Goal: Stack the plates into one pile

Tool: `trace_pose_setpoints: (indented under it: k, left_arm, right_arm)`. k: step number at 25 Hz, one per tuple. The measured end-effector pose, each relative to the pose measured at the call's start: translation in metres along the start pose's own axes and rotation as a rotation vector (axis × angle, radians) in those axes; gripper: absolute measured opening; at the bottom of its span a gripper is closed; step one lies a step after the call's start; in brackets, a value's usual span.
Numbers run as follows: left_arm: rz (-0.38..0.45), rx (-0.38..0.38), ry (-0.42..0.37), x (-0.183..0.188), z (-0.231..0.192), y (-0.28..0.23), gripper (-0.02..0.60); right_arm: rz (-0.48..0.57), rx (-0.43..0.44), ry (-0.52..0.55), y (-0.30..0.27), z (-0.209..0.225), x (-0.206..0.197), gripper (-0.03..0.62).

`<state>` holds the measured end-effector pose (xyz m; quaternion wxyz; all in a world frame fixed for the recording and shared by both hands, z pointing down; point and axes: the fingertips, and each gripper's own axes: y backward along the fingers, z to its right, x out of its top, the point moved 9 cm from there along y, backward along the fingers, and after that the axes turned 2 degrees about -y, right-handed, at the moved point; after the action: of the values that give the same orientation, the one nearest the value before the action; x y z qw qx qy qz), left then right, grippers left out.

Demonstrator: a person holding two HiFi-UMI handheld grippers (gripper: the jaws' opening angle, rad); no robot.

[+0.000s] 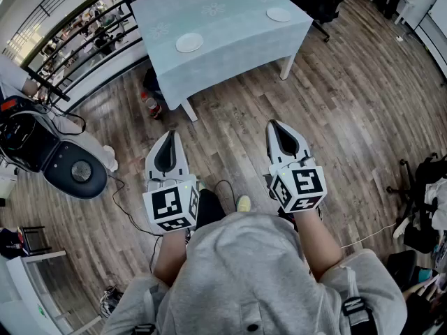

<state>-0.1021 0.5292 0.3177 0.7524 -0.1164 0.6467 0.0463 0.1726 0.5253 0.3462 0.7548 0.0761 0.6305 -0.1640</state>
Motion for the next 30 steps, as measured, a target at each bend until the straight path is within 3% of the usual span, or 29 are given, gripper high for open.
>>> trace_pose_setpoints:
  k: [11, 30]
  left_arm:
    - [-0.013, -0.027, -0.002, -0.006, 0.008, 0.016, 0.017]
    - [-0.010, -0.102, 0.025, -0.001, 0.006, -0.040, 0.016]
  right_arm:
    - [-0.002, -0.015, -0.006, 0.010, 0.002, -0.006, 0.025]
    - [-0.029, 0.006, -0.018, -0.035, 0.016, -0.007, 0.026]
